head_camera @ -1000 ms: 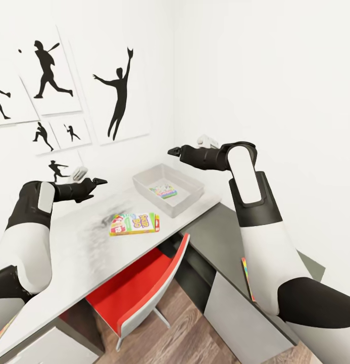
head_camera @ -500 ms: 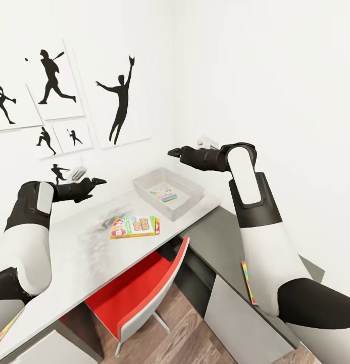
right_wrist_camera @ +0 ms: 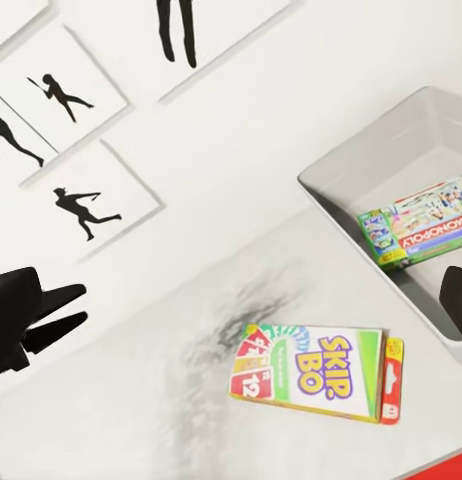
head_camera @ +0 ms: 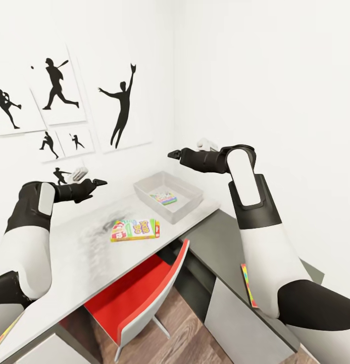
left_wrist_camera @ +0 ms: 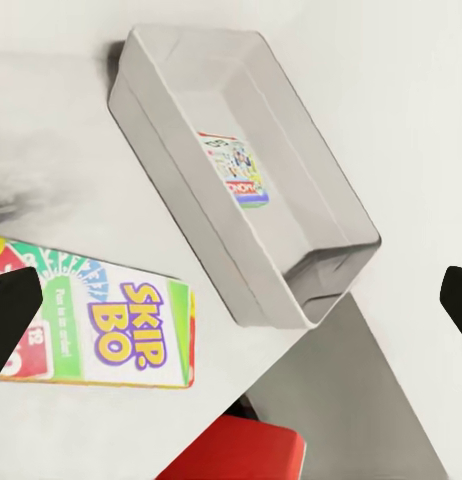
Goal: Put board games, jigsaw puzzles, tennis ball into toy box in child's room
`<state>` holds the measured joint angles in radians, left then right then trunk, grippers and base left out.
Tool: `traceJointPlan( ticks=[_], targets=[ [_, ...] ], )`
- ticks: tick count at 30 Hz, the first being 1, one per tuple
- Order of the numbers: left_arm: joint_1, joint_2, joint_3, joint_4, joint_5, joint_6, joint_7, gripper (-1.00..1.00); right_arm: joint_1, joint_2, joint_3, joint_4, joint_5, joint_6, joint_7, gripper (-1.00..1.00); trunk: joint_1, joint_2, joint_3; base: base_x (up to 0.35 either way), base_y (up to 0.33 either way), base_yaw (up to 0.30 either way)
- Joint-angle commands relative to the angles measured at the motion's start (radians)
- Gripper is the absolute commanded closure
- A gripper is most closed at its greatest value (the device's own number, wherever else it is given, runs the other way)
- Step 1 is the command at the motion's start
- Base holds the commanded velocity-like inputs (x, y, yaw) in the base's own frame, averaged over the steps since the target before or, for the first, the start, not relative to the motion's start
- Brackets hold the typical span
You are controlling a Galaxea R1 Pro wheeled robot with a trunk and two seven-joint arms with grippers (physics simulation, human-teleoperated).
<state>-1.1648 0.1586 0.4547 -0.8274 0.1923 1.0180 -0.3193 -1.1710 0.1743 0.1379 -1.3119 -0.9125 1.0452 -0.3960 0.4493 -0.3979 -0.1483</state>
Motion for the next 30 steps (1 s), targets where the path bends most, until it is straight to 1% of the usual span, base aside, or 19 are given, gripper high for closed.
traceJointPlan(
  ticks=[1, 30],
  targets=[
    [0.0, 0.0, 0.001, 0.0, -0.001, 0.005, -0.003, -1.0, -0.001, 0.0, 0.0, 0.0, -0.009, 0.002, -0.01, -1.0, 0.001, -0.002, -0.001, 0.0, 0.0, 0.0],
    [0.008, -0.001, -0.004, -0.001, -0.001, 0.005, -0.003, -1.0, 0.008, 0.0, 0.001, 0.002, -0.009, 0.002, -0.009, -1.0, 0.001, -0.002, 0.048, -0.003, 0.0, 0.0]
  ],
)
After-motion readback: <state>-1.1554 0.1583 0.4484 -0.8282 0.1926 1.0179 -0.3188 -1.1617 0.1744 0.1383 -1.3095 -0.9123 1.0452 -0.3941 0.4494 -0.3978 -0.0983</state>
